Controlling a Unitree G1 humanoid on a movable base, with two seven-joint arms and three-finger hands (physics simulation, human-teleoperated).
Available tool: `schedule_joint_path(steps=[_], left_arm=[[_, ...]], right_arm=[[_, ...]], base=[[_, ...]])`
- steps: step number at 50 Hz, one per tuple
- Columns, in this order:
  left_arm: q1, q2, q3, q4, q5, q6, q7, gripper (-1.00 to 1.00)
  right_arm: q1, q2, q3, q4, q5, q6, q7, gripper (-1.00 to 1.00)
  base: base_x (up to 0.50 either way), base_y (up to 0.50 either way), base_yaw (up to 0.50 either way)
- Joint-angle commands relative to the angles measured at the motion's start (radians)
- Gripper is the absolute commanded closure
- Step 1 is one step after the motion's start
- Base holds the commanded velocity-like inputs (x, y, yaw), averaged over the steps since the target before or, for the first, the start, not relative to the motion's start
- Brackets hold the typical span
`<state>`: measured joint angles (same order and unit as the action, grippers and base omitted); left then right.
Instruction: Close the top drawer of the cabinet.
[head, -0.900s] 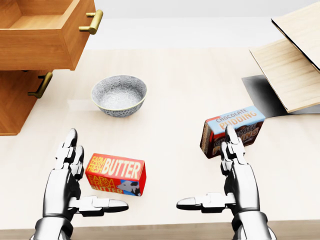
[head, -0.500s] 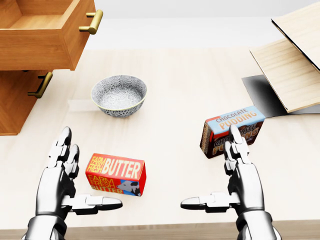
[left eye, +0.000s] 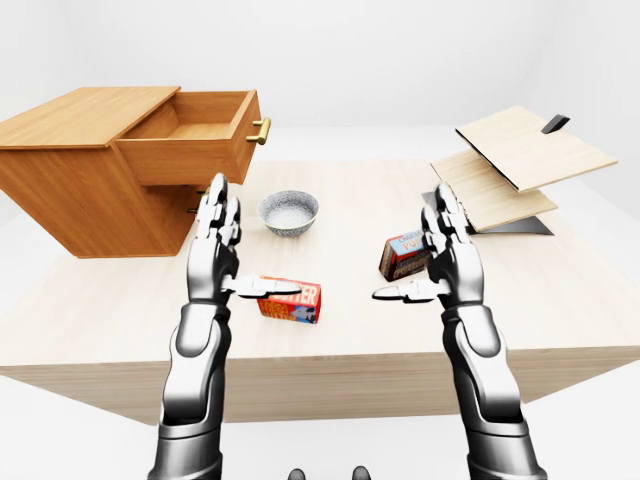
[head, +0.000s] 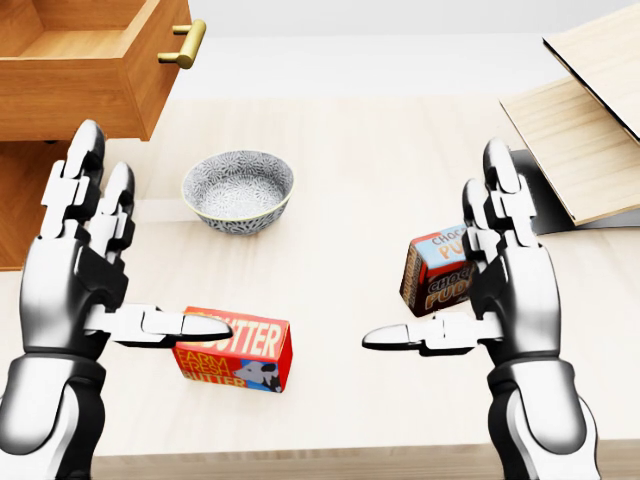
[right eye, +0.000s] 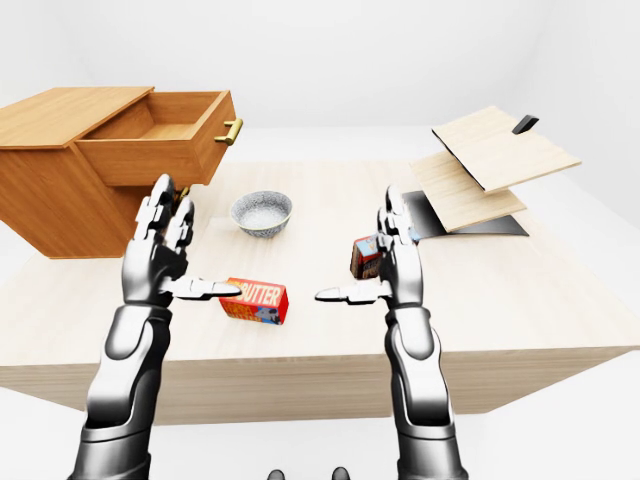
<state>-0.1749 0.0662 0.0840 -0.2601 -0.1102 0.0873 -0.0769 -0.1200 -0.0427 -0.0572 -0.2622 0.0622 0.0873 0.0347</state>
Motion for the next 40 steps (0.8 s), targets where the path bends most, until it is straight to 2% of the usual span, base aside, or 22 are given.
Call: schedule_joint_path(steps=[1,15,35,40], left_arm=[[-0.077,0.017,0.009,-0.083,-0.018,0.000,0.000,-1.00],[-0.089,0.018,0.007,-0.121,-0.018,0.000,0.007,-1.00],[-0.092,0.017,0.007,-0.127,-0.019,0.000,0.007,-1.00],[-0.093,0.018,0.008,-0.127,-0.020,0.000,0.007,-1.00]], right_arm=[[-0.074,-0.024,-0.009,-0.106,-0.031,0.000,0.005,-1.00],[-0.034,-0.013,-0.022,-0.164,0.012,0.000,0.037,-1.00],[-0.032,-0.012,-0.021,-0.166,0.023,0.000,0.033,-1.00],[-0.034,-0.009,-0.025,-0.172,0.037,0.000,0.025,-1.00]], base=[[0.00,0.00,0.00],[0.01,0.00,0.00],[0.40,0.05,0.00],[0.06,0.03,0.00]])
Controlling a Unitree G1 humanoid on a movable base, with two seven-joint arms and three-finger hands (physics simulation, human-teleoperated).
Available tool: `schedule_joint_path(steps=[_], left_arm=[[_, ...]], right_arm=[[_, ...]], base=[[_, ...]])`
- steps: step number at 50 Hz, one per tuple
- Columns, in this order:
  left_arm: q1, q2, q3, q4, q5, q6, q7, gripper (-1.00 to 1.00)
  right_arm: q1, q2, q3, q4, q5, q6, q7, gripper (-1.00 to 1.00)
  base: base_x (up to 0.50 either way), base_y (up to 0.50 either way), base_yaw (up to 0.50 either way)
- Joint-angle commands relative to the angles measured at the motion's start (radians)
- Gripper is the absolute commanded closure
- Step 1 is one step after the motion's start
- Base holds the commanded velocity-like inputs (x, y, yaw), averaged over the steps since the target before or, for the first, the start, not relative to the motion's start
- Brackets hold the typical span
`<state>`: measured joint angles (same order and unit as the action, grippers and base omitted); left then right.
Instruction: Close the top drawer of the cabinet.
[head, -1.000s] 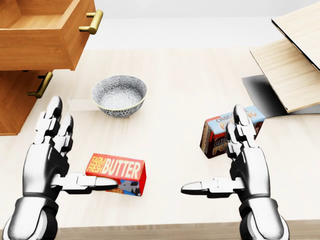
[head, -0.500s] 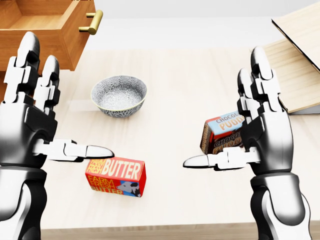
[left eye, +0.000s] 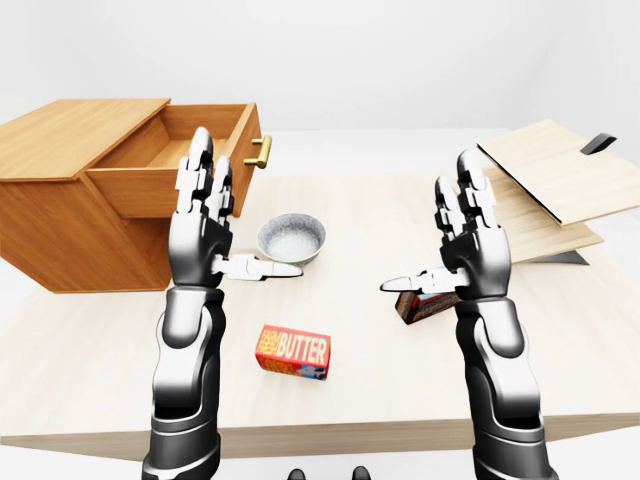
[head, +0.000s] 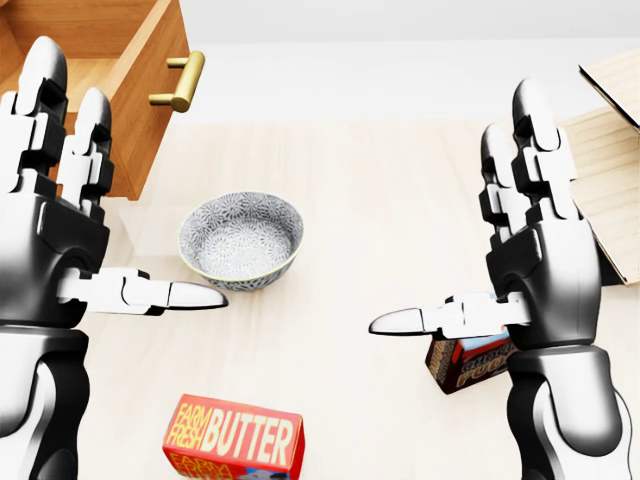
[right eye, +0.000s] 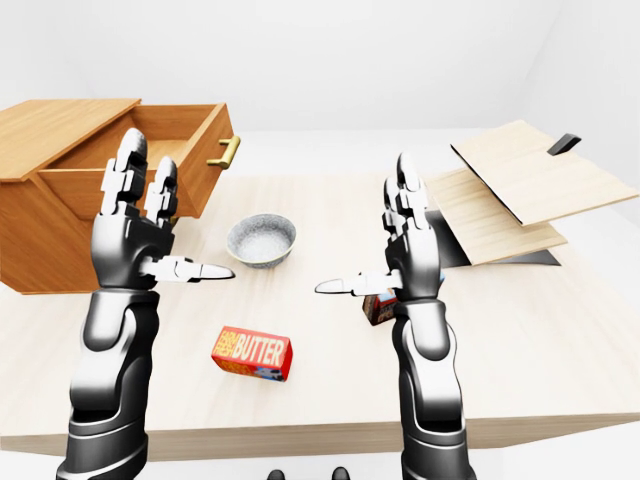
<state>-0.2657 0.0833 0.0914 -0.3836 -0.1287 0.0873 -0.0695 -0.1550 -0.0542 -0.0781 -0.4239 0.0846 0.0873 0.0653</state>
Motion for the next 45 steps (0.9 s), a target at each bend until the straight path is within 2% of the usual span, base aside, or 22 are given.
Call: schedule_joint_path(steps=[1,13,15,19,24,29,45], left_arm=[[-0.002,0.001,0.001,-0.003,-0.002,0.000,0.000,-1.00],[0.004,-0.001,-0.003,-0.003,0.001,0.000,-0.003,-1.00],[-0.017,-0.005,0.008,0.001,-0.021,0.000,-0.004,-1.00],[-0.060,0.014,-0.008,0.034,-0.003,0.000,-0.007,-1.00],[-0.163,0.032,-0.022,0.173,0.086,0.000,0.004,-1.00],[-0.223,0.037,-0.042,0.299,0.162,0.000,0.002,-1.00],[-0.256,0.012,-0.068,0.495,0.375,0.000,0.010,-1.00]], right_arm=[[0.001,0.002,-0.004,-0.010,0.015,0.000,-0.006,-1.00],[-0.001,0.002,0.005,0.003,0.000,0.000,-0.019,-1.00],[-0.004,0.003,0.008,0.007,-0.004,0.000,-0.022,-1.00],[0.001,0.002,0.008,0.003,-0.005,0.000,-0.019,-1.00],[0.008,0.001,0.003,-0.007,-0.003,0.000,-0.014,-1.00],[0.010,0.000,-0.002,-0.007,0.000,0.000,-0.010,-1.00],[0.005,-0.002,-0.004,0.001,0.000,0.000,-0.013,-1.00]], base=[[0.00,0.00,0.00],[0.00,0.00,0.00],[0.00,0.00,0.00],[0.00,0.00,0.00],[0.00,0.00,0.00],[0.00,0.00,0.00],[0.00,0.00,0.00]])
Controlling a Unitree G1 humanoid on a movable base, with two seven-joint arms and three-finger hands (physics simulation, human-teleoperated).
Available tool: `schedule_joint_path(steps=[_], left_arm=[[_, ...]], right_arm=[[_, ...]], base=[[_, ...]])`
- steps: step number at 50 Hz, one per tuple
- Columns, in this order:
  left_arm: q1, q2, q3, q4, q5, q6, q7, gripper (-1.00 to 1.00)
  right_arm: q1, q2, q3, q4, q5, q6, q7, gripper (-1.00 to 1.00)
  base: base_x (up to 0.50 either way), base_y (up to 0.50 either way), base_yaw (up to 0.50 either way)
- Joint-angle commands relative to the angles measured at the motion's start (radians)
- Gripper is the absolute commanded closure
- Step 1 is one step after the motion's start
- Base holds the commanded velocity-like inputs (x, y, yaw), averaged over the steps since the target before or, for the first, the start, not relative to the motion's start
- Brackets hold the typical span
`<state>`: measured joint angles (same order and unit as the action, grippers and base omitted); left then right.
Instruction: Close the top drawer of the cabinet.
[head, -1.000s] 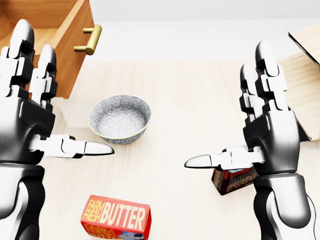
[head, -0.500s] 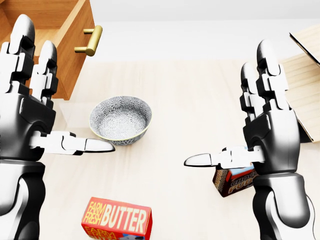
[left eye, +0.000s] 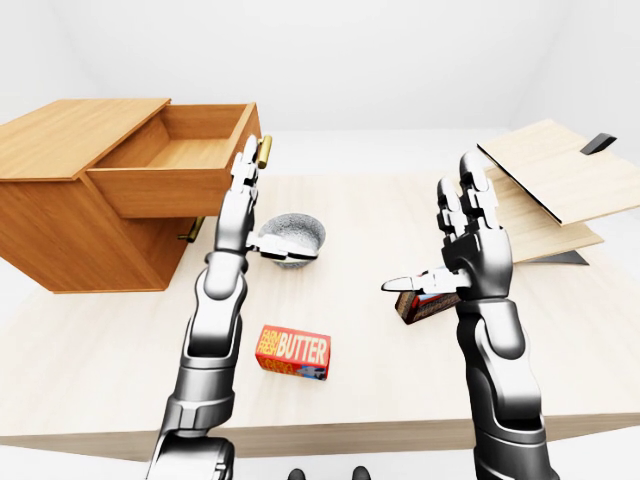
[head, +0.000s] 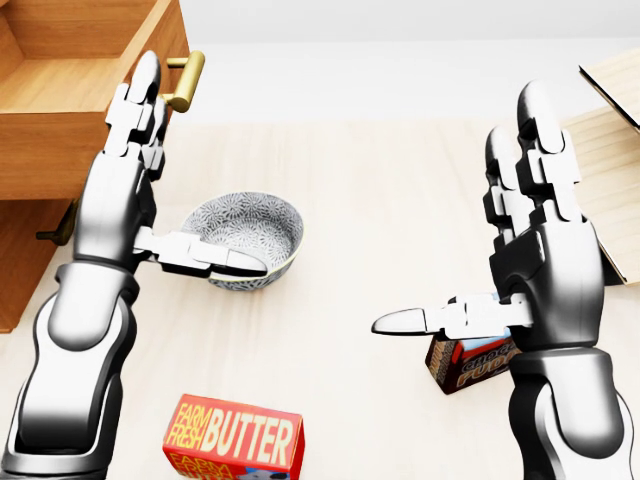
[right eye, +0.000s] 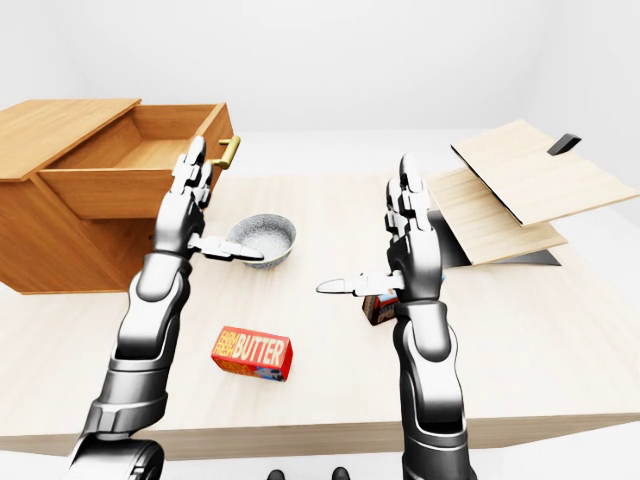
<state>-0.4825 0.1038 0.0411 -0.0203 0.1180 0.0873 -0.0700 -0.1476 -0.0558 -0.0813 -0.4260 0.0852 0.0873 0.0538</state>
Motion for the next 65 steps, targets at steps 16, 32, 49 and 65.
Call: schedule_joint_path(steps=[16,32,49,65], left_arm=[[-0.067,0.004,-0.007,0.262,0.278,0.000,0.119,-1.00],[-0.042,0.024,0.016,0.331,0.296,0.000,0.195,-1.00],[-0.075,0.088,0.054,0.349,0.274,0.000,0.203,-1.00],[-0.098,0.153,0.091,0.394,0.273,0.000,0.204,-1.00]], right_arm=[[0.001,0.001,0.002,-0.003,-0.003,0.000,-0.004,-1.00],[0.003,0.005,0.008,0.005,-0.009,0.000,-0.008,-1.00],[0.003,0.003,0.005,0.000,-0.007,0.000,-0.006,-1.00],[0.004,0.003,0.003,0.004,-0.006,0.000,-0.004,-1.00]], base=[[0.00,0.00,0.00],[0.00,0.00,0.00],[0.00,0.00,0.00],[0.00,0.00,0.00]])
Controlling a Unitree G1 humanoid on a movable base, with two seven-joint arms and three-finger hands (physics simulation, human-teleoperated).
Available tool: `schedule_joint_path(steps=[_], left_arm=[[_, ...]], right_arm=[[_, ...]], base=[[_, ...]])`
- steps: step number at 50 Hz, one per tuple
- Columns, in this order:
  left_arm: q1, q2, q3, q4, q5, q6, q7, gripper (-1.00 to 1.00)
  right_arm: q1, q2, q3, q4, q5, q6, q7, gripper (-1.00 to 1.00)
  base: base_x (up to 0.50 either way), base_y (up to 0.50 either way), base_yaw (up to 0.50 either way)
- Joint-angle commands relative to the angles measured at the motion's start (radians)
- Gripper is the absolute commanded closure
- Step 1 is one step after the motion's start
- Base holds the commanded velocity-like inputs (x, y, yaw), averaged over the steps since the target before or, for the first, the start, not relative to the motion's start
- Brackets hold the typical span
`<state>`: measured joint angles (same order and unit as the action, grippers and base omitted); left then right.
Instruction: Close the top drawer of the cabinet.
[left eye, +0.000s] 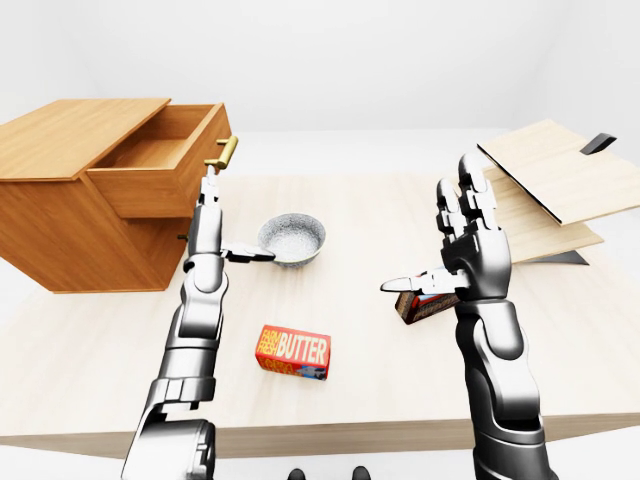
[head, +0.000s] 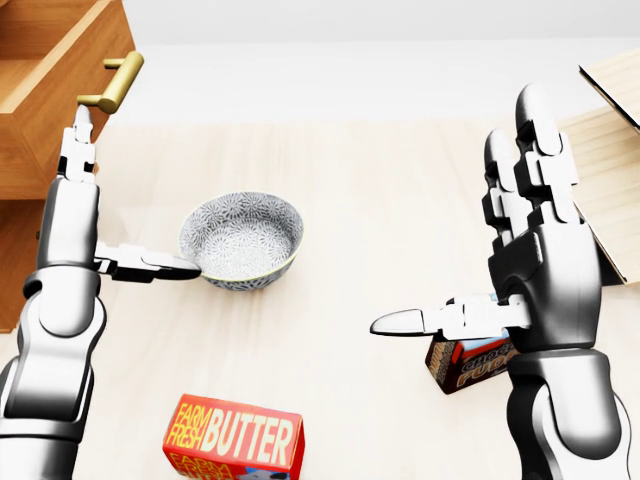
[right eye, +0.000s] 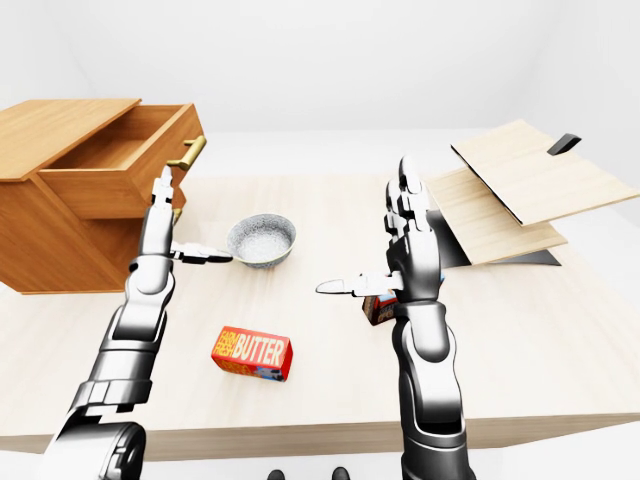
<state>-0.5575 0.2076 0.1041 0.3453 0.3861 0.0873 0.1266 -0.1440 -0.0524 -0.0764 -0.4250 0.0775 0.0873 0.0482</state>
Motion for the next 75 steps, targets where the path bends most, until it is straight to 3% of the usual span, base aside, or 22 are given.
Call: schedule_joint_path(steps=[1,31,42,58,75], left_arm=[[-0.027,0.053,0.030,0.032,0.005,0.000,0.009,-1.00],[-0.093,0.179,0.085,0.191,-0.002,0.000,0.067,-1.00],[-0.169,0.254,0.102,0.326,-0.031,0.000,0.087,-1.00],[-0.237,0.315,0.103,0.473,-0.048,0.000,0.130,-1.00],[-0.207,0.320,0.115,0.406,-0.062,0.000,0.150,-1.00]], right_arm=[[0.001,-0.001,-0.002,0.004,0.002,0.000,0.002,-1.00],[0.003,-0.003,-0.007,0.006,0.004,0.000,0.002,-1.00],[-0.001,-0.005,-0.008,0.009,0.004,0.000,0.002,-1.00],[0.004,-0.001,-0.003,0.019,0.000,0.000,0.002,-1.00],[0.000,0.003,0.004,0.021,-0.005,0.000,-0.006,-1.00]], base=[[0.00,0.00,0.00],[0.00,0.00,0.00],[0.00,0.00,0.00],[0.00,0.00,0.00],[0.00,0.00,0.00]])
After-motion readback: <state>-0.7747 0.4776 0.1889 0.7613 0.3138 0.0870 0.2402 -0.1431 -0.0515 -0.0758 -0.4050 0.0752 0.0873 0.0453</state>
